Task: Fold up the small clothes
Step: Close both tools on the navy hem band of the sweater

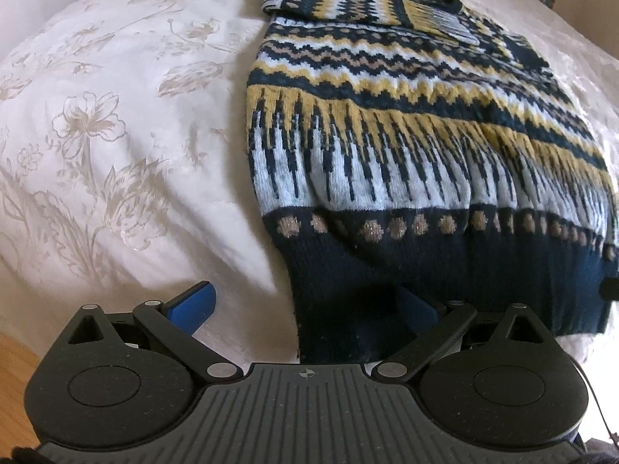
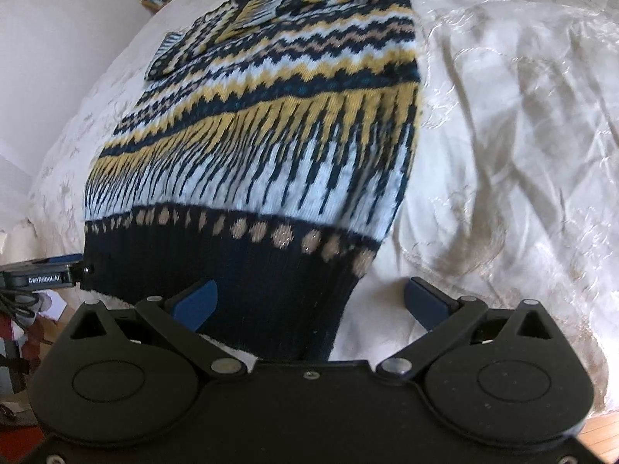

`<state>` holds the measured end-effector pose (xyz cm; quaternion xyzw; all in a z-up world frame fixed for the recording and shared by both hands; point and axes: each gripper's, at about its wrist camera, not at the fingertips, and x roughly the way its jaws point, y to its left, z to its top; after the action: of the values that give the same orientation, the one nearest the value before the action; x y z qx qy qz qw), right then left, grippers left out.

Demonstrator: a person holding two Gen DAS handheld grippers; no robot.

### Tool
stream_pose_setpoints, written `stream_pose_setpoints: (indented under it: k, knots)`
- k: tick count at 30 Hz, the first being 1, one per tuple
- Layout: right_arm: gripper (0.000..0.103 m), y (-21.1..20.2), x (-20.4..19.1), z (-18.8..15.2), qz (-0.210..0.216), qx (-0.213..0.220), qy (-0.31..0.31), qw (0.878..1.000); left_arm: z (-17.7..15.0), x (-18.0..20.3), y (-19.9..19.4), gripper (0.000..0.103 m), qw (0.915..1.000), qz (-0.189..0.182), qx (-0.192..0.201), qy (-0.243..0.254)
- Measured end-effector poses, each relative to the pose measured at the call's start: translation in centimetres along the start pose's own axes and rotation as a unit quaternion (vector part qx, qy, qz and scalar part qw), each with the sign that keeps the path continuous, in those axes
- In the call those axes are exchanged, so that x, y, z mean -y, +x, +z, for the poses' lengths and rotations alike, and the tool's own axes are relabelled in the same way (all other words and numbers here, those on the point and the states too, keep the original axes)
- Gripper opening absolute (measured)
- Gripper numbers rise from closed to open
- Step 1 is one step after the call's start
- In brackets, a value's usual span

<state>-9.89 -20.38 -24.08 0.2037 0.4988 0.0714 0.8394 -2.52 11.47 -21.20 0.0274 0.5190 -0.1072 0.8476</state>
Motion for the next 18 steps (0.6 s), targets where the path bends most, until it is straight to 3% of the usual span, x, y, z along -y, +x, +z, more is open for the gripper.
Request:
stream_pose_setpoints:
  k: [3,9,11,16,18]
  knots:
    - [0.103,0.2,-0.2,0.0,0.004,-0.003,-0.004,1.000,0.3,0.0,0.0,0.091,1.0000,-0.008,0.004,0.000]
    - [0.103,0.7,-0.9,-0.1,0.014,-0.009,-0.018,1.000,0.8,0.5,0.3,0.091,0.9996,-0.027,0.010,0.006]
    - [0.103,0.7,-1.3,-0.1,0.015,-0.011,-0.024,1.000,1.0,0.4,0.5,0.085,0.9993,-0.035,0.011,0.004]
    - [0.088,0.5,-1.3,-0.2,0.012,-0.014,-0.014,1.000,1.2,0.2,0.8,0.070,0.9982,-0.060,0.006,-0.002]
    - [0.075,0.5,-1.1,-0.1,0.012,-0.014,0.001,1.000,1.1,0.1,0.7,0.064,0.9977,-0.068,0.004,-0.002]
